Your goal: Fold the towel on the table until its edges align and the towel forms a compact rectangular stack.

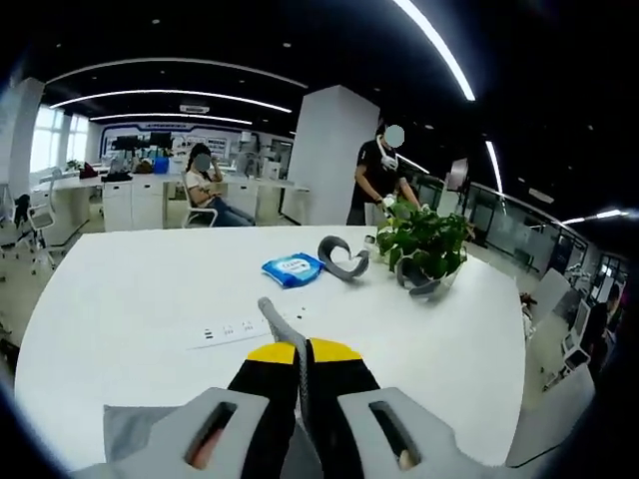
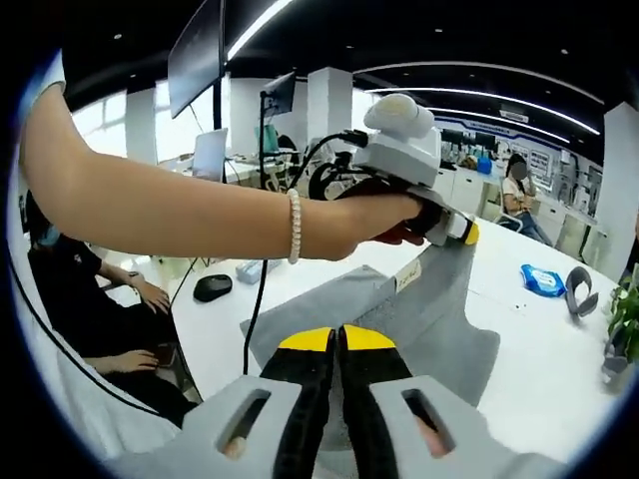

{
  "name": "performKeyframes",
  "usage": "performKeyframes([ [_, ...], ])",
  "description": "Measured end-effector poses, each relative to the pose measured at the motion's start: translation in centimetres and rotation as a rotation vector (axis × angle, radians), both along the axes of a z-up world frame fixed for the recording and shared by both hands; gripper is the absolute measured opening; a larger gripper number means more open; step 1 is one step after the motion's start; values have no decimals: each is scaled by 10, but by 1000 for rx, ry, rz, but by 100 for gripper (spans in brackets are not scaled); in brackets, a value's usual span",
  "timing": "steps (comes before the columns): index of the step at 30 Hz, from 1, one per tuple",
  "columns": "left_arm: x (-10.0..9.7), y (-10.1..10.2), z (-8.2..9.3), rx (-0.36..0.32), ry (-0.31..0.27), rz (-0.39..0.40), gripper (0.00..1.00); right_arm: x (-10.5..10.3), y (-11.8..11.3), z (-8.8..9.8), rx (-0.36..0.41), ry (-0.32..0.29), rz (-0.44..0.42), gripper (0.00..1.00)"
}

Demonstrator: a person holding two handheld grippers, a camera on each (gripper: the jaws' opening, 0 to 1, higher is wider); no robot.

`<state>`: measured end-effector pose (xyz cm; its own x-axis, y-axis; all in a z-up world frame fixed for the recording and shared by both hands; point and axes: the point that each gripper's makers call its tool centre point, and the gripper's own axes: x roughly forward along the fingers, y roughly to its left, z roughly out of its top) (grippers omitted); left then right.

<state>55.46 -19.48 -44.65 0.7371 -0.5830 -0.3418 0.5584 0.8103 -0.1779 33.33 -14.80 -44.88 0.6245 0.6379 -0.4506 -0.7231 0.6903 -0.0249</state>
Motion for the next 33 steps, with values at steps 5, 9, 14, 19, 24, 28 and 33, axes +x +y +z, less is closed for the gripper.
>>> performKeyframes([
  [5, 5, 22, -4, -2, -1, 21, 2, 6, 23, -7, -34, -1, 35, 0],
  [9, 10, 37, -6, 4, -4, 29, 2, 9, 38, -10, -50, -18, 65, 0],
  [14, 17, 53, -3, 2, -13, 43, 2, 16, 53, -9, -42, -18, 91, 0],
  [19, 24, 66, -3, 24, -27, 41, 2, 23, 68, -10, -33, -12, 106, 0],
  [24, 29, 78, -4, 14, -25, 48, 2, 27, 84, -10, -24, -8, 131, 0],
  [28, 32, 91, -6, 21, -28, 62, 2, 29, 97, -12, -28, -6, 163, 0],
  [33, 38, 115, -19, 32, -21, 90, 2, 33, 113, -23, -40, 6, 203, 0],
])
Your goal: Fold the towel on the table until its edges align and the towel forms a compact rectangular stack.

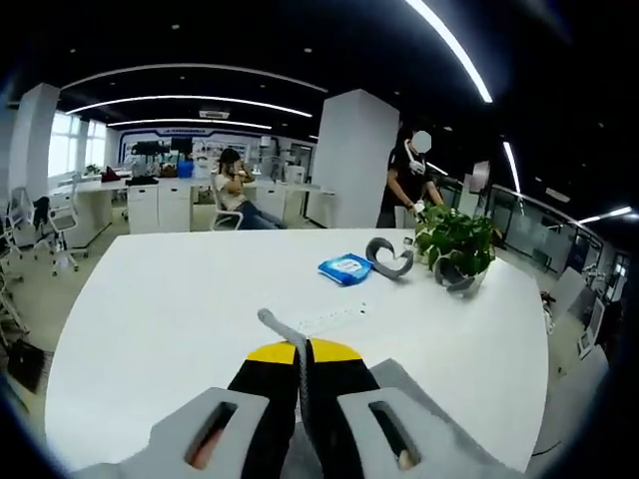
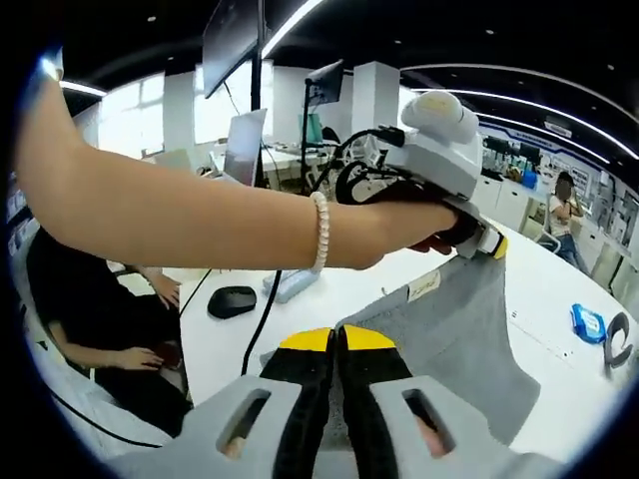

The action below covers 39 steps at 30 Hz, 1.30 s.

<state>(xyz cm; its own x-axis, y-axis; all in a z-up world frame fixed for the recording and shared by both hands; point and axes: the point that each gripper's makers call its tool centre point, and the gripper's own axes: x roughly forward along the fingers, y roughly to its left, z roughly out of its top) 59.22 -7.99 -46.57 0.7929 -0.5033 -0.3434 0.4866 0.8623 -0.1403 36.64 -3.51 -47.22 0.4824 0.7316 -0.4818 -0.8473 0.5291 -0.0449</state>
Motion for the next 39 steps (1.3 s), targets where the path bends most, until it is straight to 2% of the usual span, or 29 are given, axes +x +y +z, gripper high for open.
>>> performKeyframes([
  [7, 5, 30, -33, 6, 42, 43, 2, 4, 15, -31, -25, 65, 41, 0],
  [13, 10, 44, -65, 30, 68, 52, 2, 8, 21, -55, -28, 122, 58, 0],
  [18, 10, 54, -95, 59, 100, 63, 2, 12, 25, -79, -66, 151, 84, 0],
  [22, 12, 60, -110, 65, 120, 73, 2, 14, 31, -95, -91, 175, 102, 0],
  [30, 14, 73, -132, 63, 164, 95, 3, 14, 43, -113, -110, 216, 111, 0],
  [35, 9, 77, -145, 60, 190, 102, 5, 15, 48, -128, -133, 202, 142, 1],
  [39, 5, 82, -154, 34, 219, 126, 8, 16, 51, -131, -125, 208, 150, 8],
])
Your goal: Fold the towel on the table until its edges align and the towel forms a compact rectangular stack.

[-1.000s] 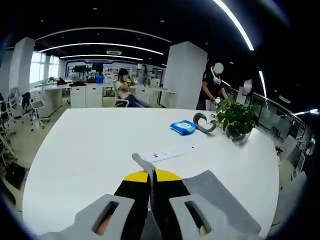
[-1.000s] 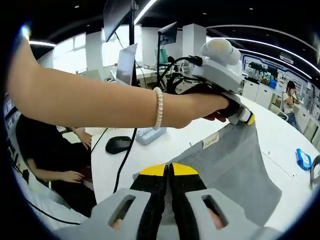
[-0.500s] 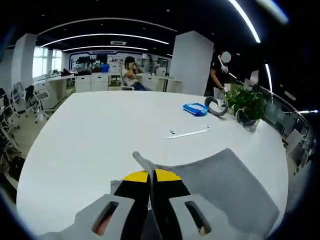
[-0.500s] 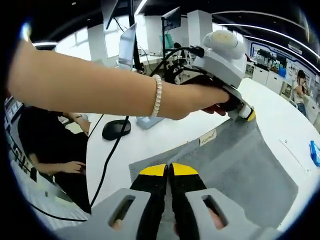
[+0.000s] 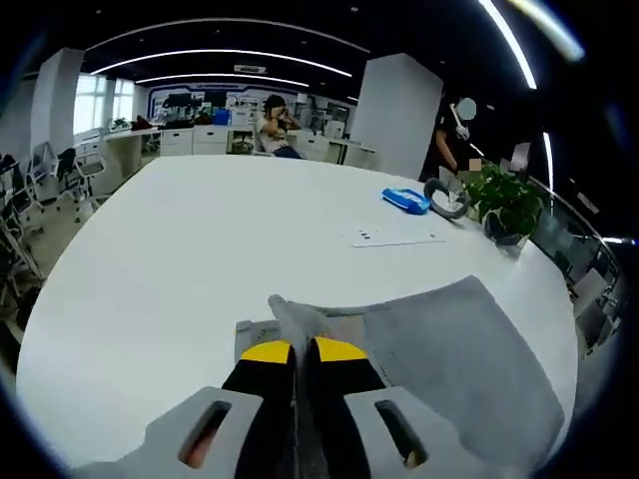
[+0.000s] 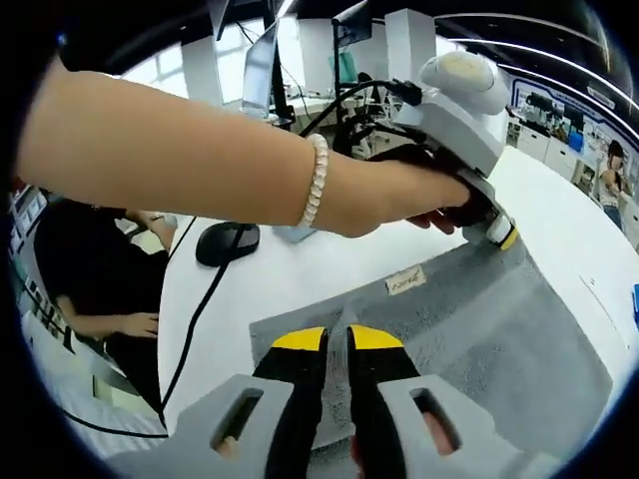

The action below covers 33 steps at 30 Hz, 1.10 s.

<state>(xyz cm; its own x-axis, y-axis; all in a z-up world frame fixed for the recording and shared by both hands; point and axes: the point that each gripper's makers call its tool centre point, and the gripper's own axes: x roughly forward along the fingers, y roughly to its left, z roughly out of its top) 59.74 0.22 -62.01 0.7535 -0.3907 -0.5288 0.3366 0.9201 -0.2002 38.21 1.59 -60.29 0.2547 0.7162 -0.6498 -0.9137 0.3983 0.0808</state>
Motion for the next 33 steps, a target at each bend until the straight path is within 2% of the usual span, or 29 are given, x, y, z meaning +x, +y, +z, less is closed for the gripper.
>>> performKeyframes([
  [3, -3, 1, -2, -47, 13, 24, 11, -2, 1, 1, 3, -6, 13, 11],
  [5, -6, 5, -2, -41, 9, 33, 13, -2, -2, 4, 13, -7, 16, 14],
  [8, -5, 13, 6, -15, -44, 55, 18, 1, -8, 11, 45, -1, -4, 17],
  [10, -7, 17, 11, -21, -60, 70, 21, 3, -15, 19, 76, 13, -32, 18],
  [15, -25, 23, 23, -21, -95, 94, 19, 14, -50, 36, 91, -28, -108, 19],
  [19, -50, 14, 23, -67, -58, 63, 18, 22, -83, 41, 92, -38, -184, 19],
  [23, -76, 8, 27, -82, -54, 46, 17, 24, -118, 35, 57, -45, -250, 20],
  [26, -94, 5, 36, -126, -48, 53, 17, 22, -137, 32, 47, -50, -311, 20],
  [30, -113, 1, 41, -118, -54, 53, 17, 14, -160, 20, 28, -28, -393, 17],
  [33, -131, -4, 44, -117, -57, 53, 17, 9, -180, 11, 6, -29, -487, 11],
])
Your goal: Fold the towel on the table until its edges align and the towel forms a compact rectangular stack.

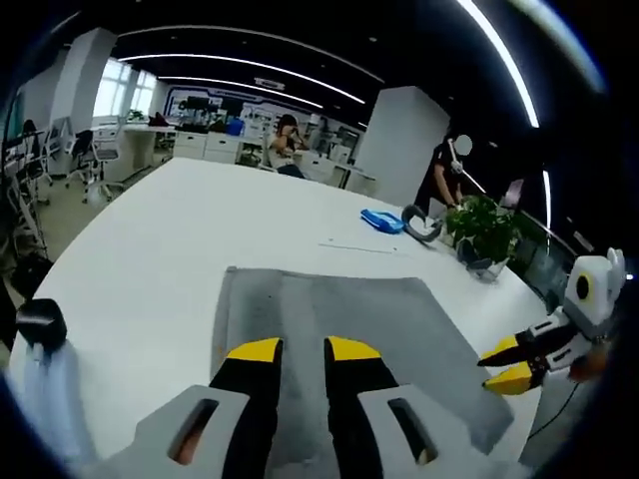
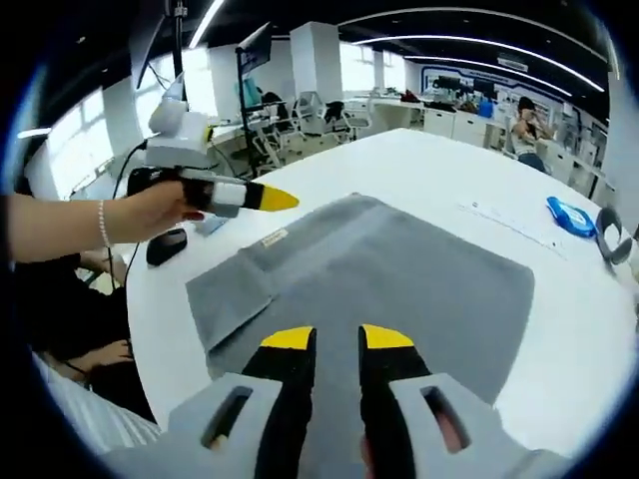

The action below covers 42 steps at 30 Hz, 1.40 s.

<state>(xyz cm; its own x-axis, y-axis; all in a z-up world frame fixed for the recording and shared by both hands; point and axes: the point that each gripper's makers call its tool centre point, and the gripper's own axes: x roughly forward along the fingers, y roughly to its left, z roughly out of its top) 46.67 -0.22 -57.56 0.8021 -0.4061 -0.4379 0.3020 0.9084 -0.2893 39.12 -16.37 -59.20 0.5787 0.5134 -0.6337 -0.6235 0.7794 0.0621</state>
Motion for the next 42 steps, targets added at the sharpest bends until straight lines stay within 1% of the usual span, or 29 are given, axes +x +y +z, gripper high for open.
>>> performKeyframes([
  [1, -3, -1, 0, -3, -1, 0, 17, -5, -5, -4, 8, 16, -28, 8],
  [2, -11, -7, 1, -12, -3, 2, 17, -8, -11, -8, 3, 28, -42, 6],
  [4, -27, -17, -1, -24, 0, 0, 17, -15, -21, -18, -32, 41, -65, 0],
  [5, -33, -21, -3, -27, 2, -2, 17, -18, -25, -23, -44, 41, -67, 0],
  [7, -50, -31, -11, -33, 16, 3, 17, -25, -30, -30, -53, 66, -84, 0],
  [9, -59, -38, -17, -30, 27, -9, 17, -31, -31, -37, -57, 89, -90, 0],
  [10, -67, -41, -23, 6, 37, -25, 17, -35, -32, -42, -66, 98, -91, 0],
  [11, -71, -42, -27, 24, 41, -31, 17, -39, -33, -46, -82, 105, -85, 0],
  [13, -78, -44, -32, 78, 27, -45, 19, -44, -35, -51, -103, 109, -77, 0],
  [14, -81, -42, -36, 135, 21, -40, 20, -47, -35, -54, -112, 112, -71, 0],
  [16, -86, -40, -44, 211, 33, -18, 22, -53, -36, -60, -129, 124, -56, 0],
  [18, -89, -47, -49, 225, 31, -21, 23, -58, -36, -67, -136, 134, -45, 0],
  [20, -91, -46, -55, 252, 46, -2, 23, -57, -35, -66, -139, 92, -38, 0],
  [21, -91, -48, -59, 253, 55, 2, 23, -58, -35, -66, -139, 98, -44, 0],
  [25, -93, -42, -74, 288, 98, 44, 22, -57, -36, -66, -145, 91, -33, 0],
  [26, -93, -39, -75, 309, 91, 62, 20, -57, -36, -66, -150, 83, -23, 0],
  [27, -92, -40, -73, 314, 76, 66, 19, -57, -36, -66, -152, 77, -16, 0],
  [29, -92, -41, -73, 334, 84, 64, 19, -56, -36, -66, -148, 75, -20, 0],
  [31, -93, -39, -73, 377, 83, 74, 16, -56, -36, -67, -142, 74, -21, 0],
  [32, -93, -39, -72, 385, 80, 75, 15, -56, -36, -67, -137, 73, -20, 0],
  [34, -94, -37, -72, 384, 87, 87, 11, -56, -37, -66, -130, 73, -18, 0],
  [35, -95, -33, -72, 391, 95, 106, 8, -56, -38, -66, -122, 73, -19, 0],
  [37, -98, -25, -70, 396, 104, 123, 6, -56, -38, -66, -107, 74, -25, 0],
  [42, -112, -2, -66, 325, 153, 209, 5, -55, -38, -66, -78, 79, -39, 0],
])
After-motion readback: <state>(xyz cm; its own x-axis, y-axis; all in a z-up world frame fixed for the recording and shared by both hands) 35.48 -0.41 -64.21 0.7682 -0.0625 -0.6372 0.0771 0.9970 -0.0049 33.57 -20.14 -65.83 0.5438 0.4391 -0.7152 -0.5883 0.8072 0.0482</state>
